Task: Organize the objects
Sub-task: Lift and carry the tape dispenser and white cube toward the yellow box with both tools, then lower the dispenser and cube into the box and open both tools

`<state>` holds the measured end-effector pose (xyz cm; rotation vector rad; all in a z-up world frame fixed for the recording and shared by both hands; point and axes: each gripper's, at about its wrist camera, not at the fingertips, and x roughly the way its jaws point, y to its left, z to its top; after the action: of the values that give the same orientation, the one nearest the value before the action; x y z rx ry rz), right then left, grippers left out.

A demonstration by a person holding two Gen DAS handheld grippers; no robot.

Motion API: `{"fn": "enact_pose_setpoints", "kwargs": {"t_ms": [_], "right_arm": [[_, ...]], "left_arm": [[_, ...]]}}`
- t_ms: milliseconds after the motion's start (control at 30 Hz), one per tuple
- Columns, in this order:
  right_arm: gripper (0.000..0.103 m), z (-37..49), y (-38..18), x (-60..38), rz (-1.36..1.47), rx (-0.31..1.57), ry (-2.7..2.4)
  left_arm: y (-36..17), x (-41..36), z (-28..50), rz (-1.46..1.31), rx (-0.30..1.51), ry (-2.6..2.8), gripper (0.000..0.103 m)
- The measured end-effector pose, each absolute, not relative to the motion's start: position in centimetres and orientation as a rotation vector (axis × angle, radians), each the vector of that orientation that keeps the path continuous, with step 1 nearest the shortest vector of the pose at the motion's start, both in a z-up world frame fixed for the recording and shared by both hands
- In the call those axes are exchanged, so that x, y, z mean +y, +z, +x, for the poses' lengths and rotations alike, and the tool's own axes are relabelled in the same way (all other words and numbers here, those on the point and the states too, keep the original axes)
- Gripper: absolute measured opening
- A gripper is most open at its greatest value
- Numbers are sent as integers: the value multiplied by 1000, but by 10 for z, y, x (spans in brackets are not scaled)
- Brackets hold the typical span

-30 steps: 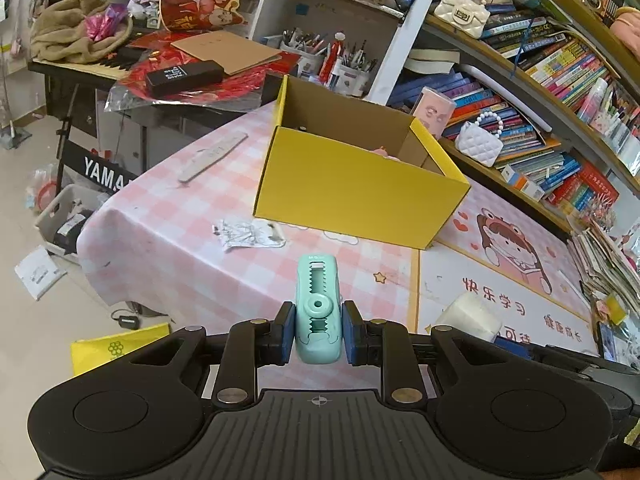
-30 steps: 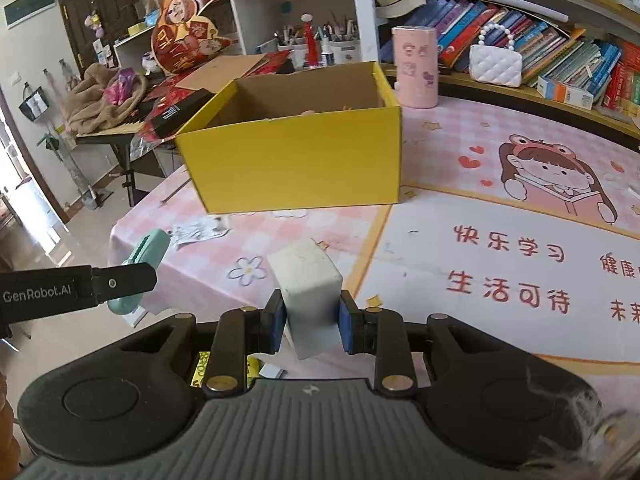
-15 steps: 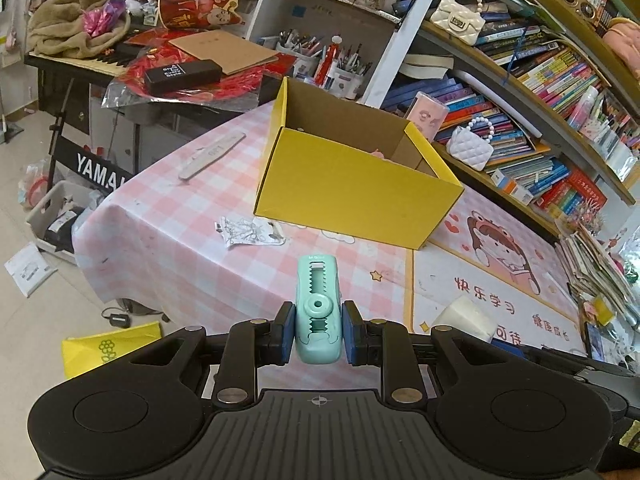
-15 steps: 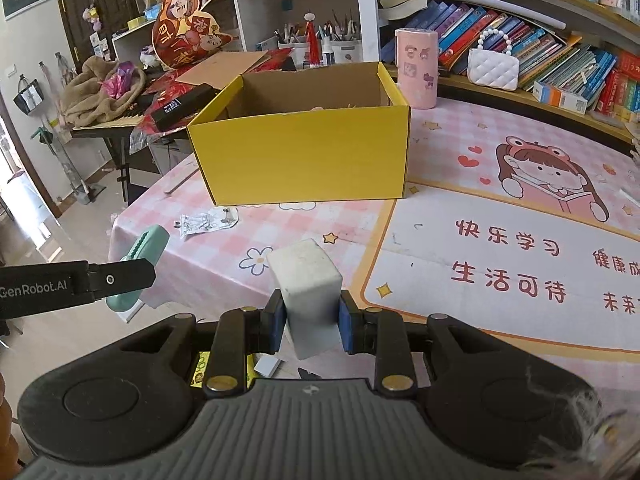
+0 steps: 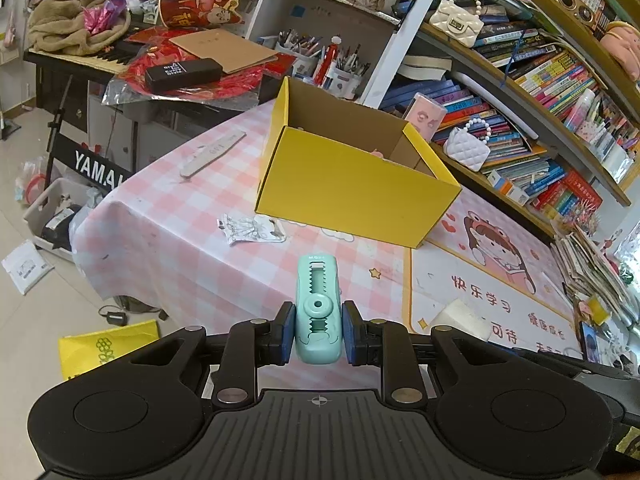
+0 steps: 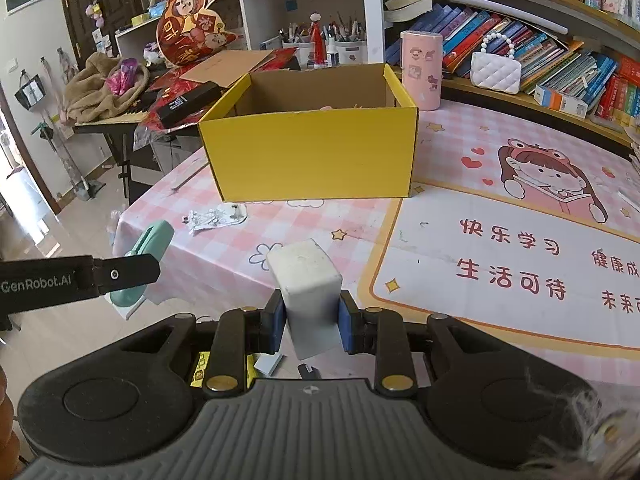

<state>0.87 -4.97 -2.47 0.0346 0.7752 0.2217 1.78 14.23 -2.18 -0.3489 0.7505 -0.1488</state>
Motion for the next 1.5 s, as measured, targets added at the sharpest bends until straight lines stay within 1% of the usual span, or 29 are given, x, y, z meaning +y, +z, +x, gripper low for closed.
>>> {"fn": "enact_pose_setpoints", "kwargs": {"t_ms": [333, 467, 633, 833, 1033, 1133, 1267, 1500], "right_arm": [[25, 20, -29, -51, 18, 786, 225], [25, 36, -29, -53, 29, 775, 247], [25, 63, -15, -51, 13, 706, 278], [25, 113, 14, -58, 4, 581, 285], [25, 178, 31, -67, -3, 507, 262], [25, 211, 25, -70, -18, 513, 242], [25, 247, 1, -74, -39, 565, 224], [25, 274, -32, -72, -95, 641, 271]], "left_arm": [[-26, 133, 31, -345, 765, -138, 23], [-18, 133, 43, -322, 741, -110, 23], [0, 132, 69, -326, 676, -87, 23], [31, 119, 115, -315, 565, -99, 23], [38, 105, 167, -288, 534, -82, 23], [30, 99, 191, -275, 564, -58, 23], [15, 91, 214, -239, 612, -20, 23], [-8, 84, 235, -182, 689, 34, 23]]}}
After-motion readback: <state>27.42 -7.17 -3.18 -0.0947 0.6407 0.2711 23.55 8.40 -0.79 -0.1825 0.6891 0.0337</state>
